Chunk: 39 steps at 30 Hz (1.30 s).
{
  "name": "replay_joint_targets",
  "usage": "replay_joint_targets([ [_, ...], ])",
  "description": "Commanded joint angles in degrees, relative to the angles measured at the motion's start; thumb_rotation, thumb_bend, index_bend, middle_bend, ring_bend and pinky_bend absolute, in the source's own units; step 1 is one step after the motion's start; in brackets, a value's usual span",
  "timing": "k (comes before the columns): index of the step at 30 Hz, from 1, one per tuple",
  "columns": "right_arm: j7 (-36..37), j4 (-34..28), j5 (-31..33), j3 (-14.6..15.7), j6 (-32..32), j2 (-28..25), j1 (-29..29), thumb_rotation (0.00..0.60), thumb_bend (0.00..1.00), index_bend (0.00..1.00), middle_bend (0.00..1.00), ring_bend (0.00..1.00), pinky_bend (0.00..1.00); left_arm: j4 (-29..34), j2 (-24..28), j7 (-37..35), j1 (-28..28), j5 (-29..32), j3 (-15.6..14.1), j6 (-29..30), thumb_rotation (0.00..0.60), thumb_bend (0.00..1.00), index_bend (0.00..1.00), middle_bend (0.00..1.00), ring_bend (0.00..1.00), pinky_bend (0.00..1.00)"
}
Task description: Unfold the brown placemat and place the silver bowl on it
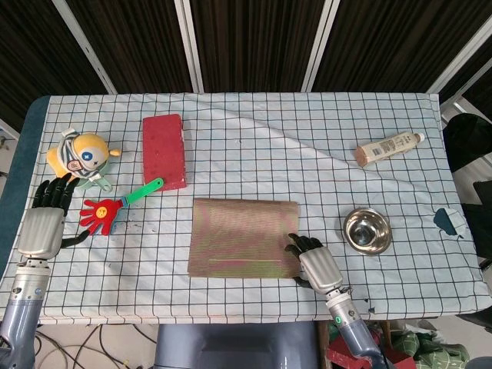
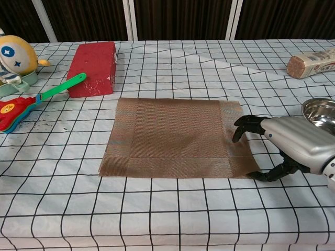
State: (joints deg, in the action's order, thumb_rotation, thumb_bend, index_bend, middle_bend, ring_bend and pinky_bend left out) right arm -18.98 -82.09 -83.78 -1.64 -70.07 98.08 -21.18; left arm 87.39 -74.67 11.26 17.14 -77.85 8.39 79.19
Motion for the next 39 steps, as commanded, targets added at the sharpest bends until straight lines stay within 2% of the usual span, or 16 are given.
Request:
replay_joint_targets([
  [1, 0.0, 0.0, 0.0, 0.0, 0.0, 0.0, 0.0, 0.6, 0.18, 0.31, 0.13, 0.19, 0.25, 0.0, 0.0, 0.0, 0.0, 0.0, 0.0, 0.0, 0.6, 0.03, 0.0, 0.0, 0.0, 0.0],
  [15, 0.1, -0.3, 0.2, -0.2, 0.4, -0.1, -0.1, 0.6, 0.18, 0.31, 0.13, 0.19, 0.25, -0.1, 0.0, 0.1, 0.0, 0.1, 0.1, 0.0, 0.6, 0.03, 0.0, 0.0, 0.0, 0.0],
  [32, 0.3, -0.8, 0.1, -0.5, 0.5, -0.4, -0.3, 0.6, 0.24, 0.31, 0.13, 0.19, 0.25, 0.0, 0.0, 0.0, 0.1, 0.3, 0.2, -0.2, 0.6, 0.03, 0.0, 0.0, 0.0, 0.0],
  [36, 0.4, -0.8, 0.1, -0.4, 0.6, -0.3, -0.4, 0.6, 0.28, 0.35, 0.14, 0.19, 0.25, 0.0, 0.0, 0.0, 0.1, 0.3, 0.2, -0.2, 0.6, 0.03, 0.0, 0.0, 0.0, 0.0],
  [39, 0.7, -0.7, -0.1, -0.4, 0.6, -0.2, -0.4, 0.6, 0.36, 0.41, 0.14, 0.19, 0.25, 0.0, 0.0, 0.0, 0.1, 0.4, 0.2, -0.2, 0.6, 0.03, 0.0, 0.0, 0.0, 0.0],
])
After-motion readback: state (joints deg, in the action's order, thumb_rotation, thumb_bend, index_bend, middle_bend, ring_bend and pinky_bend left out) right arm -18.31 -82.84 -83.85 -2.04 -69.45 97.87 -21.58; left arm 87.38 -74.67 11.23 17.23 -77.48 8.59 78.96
